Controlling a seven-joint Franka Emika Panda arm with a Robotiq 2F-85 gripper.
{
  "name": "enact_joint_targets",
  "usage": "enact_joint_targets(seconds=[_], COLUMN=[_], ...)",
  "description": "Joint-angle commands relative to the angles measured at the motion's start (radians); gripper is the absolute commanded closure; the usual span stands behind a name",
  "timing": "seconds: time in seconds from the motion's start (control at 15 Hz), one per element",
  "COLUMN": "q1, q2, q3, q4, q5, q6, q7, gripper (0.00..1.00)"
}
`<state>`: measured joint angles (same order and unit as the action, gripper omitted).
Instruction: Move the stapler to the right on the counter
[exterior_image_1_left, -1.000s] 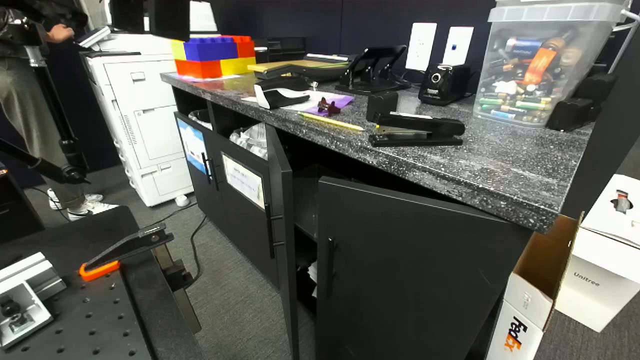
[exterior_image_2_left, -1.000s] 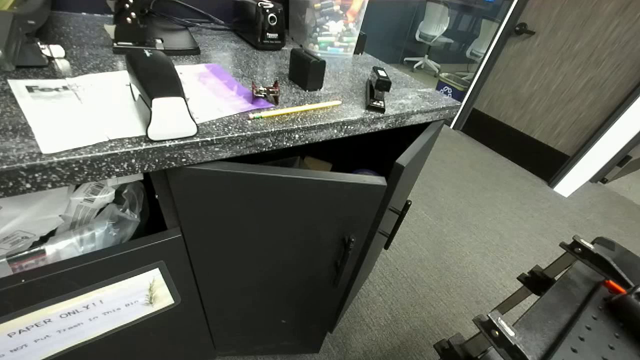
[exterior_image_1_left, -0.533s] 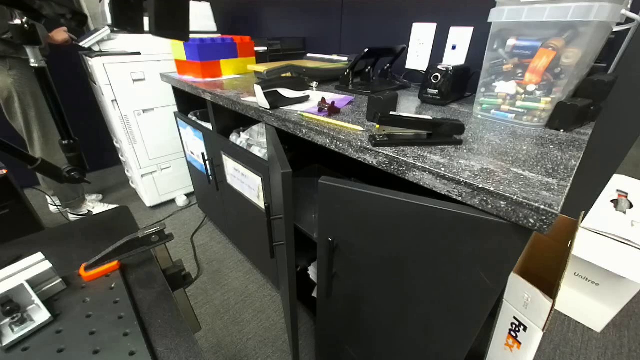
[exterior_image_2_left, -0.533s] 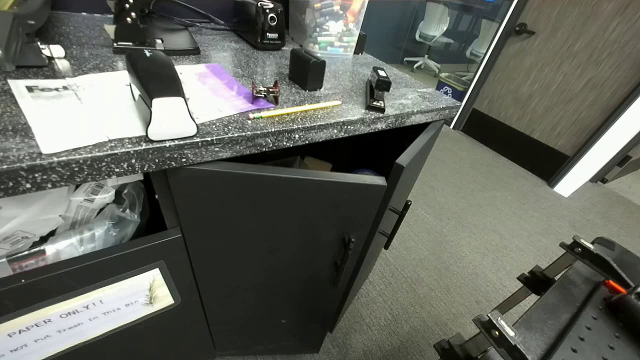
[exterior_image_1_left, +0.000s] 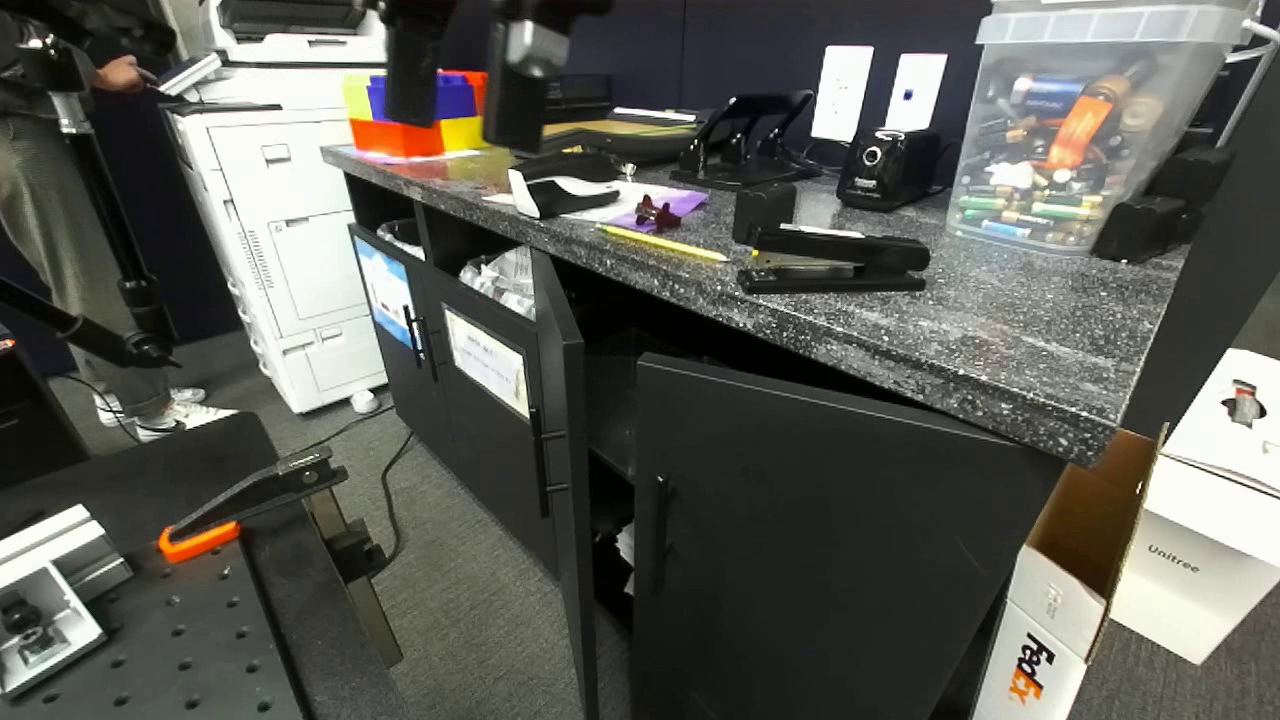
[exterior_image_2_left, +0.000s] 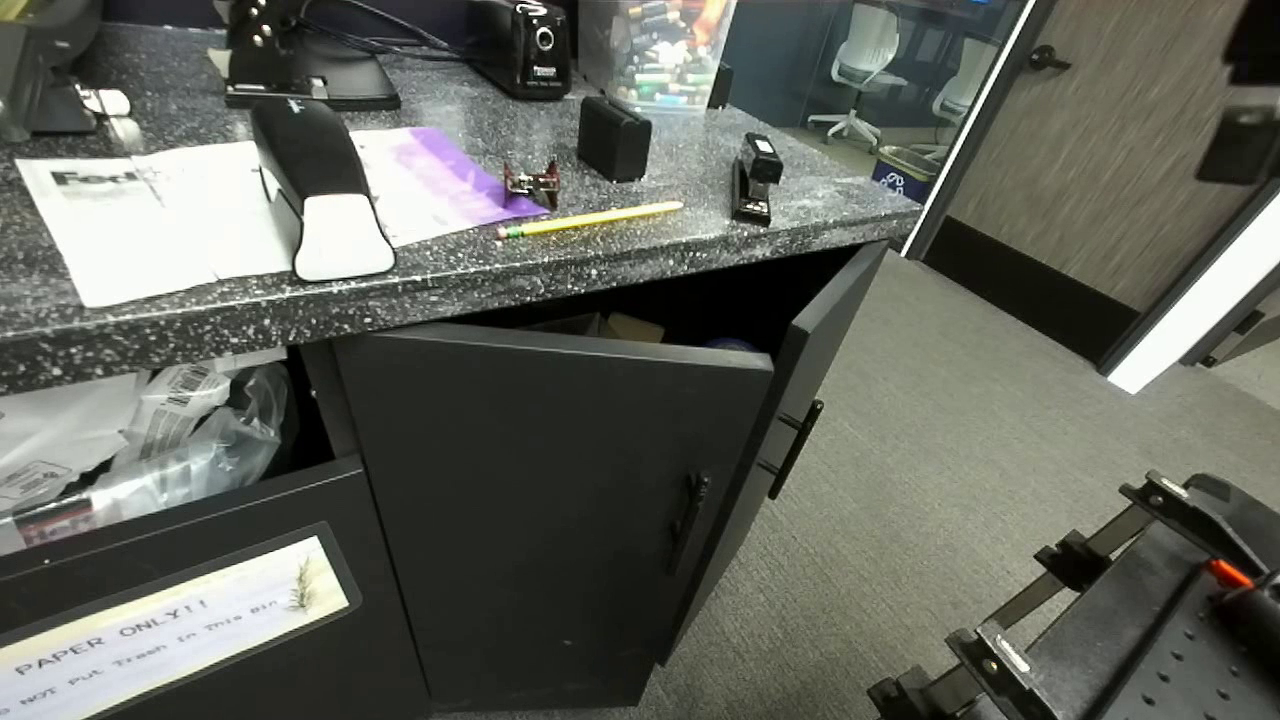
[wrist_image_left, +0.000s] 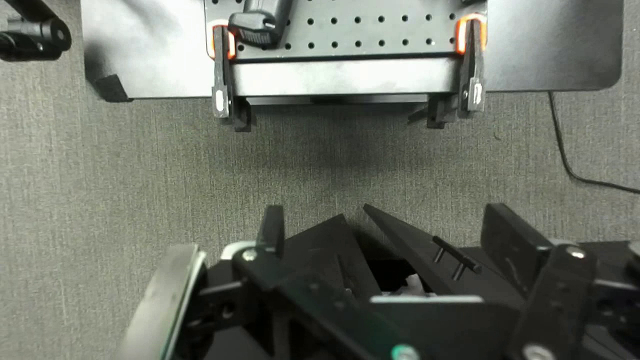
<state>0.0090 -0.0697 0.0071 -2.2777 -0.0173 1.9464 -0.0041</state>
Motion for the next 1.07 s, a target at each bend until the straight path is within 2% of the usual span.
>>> enact_joint_targets(seconds=[0.0, 0.33, 0.67, 1.0], q1=[-0.002, 0.006, 0.002, 0.013], q2=[0.198, 0.412, 0.615, 0.743], q3=[0.001, -0.012, -0.03, -0.042], q4=[0.205, 0.453, 0.735, 0.903], q5=[-0.028, -0.067, -0.052, -0.046], q6=[0.001, 0.034, -0.001, 0.004], q7=[0.04, 0.101, 0.14, 0.191], gripper=[0.0, 0.0, 0.0, 0.0])
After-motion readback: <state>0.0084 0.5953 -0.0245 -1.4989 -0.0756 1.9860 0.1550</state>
